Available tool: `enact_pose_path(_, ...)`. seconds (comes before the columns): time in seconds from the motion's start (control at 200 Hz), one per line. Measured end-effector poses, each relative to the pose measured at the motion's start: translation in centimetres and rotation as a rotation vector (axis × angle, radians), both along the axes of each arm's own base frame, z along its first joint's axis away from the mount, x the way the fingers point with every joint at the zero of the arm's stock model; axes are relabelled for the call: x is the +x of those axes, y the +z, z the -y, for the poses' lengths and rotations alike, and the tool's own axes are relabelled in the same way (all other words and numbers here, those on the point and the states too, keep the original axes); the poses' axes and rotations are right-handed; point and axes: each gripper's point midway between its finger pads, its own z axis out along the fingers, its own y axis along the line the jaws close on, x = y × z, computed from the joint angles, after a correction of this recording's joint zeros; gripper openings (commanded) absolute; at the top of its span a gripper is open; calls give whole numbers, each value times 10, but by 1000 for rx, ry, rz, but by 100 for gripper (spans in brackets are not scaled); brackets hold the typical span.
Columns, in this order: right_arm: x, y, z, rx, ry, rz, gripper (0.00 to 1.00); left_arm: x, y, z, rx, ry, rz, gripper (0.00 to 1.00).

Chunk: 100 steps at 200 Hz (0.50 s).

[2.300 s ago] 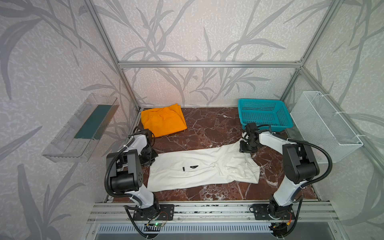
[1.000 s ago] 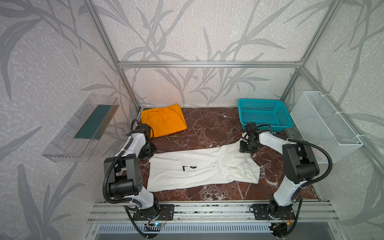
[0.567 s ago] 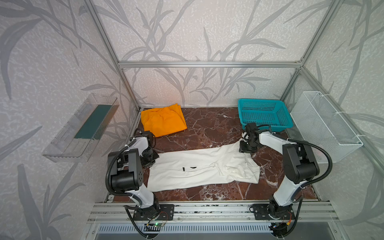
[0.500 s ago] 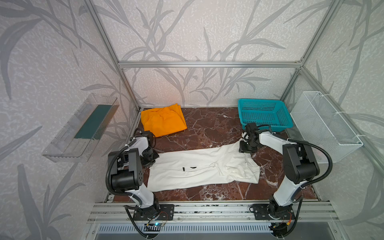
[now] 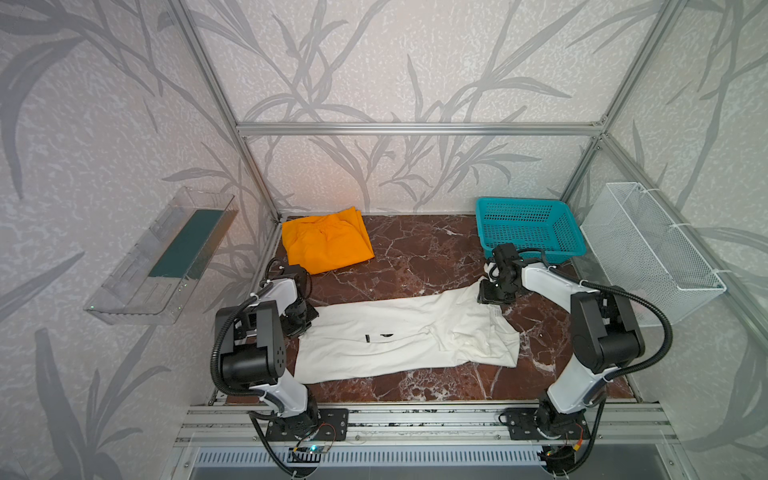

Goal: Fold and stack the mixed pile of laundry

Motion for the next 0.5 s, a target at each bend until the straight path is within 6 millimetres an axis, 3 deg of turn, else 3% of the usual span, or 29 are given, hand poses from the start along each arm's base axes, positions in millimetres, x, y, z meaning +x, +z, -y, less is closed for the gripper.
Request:
enact_pose_path(0.205, 11, -6, 3, -28, -9, 2, 45, 0, 0, 0, 0, 1, 9, 0)
enact_pose_path(0.5, 19, -14, 5, -38, -6, -1, 6, 0, 0, 1, 0, 2, 24, 0)
